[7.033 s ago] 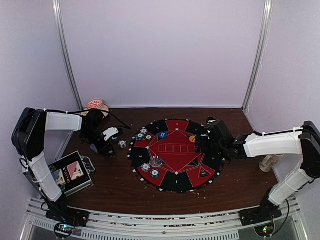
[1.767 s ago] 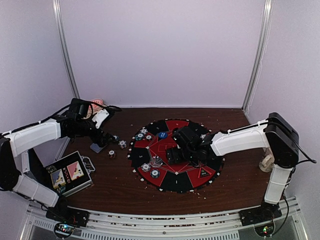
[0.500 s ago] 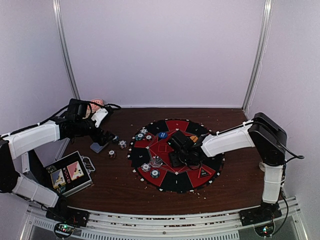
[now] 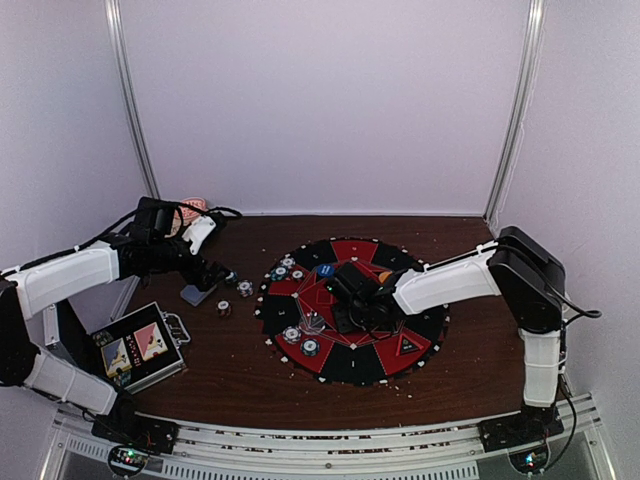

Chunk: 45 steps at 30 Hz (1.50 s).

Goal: Distribute texas hold em gaming equipment
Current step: Pick up the pile of poker chips from the poker table mat.

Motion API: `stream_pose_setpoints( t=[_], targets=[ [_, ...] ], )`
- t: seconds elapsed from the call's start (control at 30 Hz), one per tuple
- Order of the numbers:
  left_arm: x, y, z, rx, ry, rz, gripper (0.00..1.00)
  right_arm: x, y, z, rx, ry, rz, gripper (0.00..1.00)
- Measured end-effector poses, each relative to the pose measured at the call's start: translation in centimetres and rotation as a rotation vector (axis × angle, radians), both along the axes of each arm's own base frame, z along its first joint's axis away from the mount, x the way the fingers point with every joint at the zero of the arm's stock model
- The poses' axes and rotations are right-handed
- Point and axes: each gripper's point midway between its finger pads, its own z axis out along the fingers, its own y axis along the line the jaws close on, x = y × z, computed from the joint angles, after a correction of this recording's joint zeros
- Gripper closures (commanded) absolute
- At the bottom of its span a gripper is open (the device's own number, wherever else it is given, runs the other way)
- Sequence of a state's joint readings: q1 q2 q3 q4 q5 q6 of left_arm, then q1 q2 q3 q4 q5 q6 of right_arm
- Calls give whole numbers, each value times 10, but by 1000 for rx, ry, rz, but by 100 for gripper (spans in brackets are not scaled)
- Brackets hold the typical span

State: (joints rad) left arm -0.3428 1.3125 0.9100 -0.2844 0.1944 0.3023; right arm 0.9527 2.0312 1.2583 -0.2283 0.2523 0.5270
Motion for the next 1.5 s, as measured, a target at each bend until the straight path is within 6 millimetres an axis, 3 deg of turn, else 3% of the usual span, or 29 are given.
stream_pose_setpoints(
  t=[0.6,0.9,1.27,1.5],
  targets=[
    [0,0,2,-2,-6,1,2,-2,-2,0,-11,-19,-9,45],
    [0,0,2,-3,-6,1,2,-7,-3,0,-3,-16,-13,52],
    [0,1,2,-3,-5,3,2,-6,-4,1,-9,-25,-19,73],
    [0,1,2,-3,-5,3,2,-8,-11,3,-30,-35,-29,75]
  ],
)
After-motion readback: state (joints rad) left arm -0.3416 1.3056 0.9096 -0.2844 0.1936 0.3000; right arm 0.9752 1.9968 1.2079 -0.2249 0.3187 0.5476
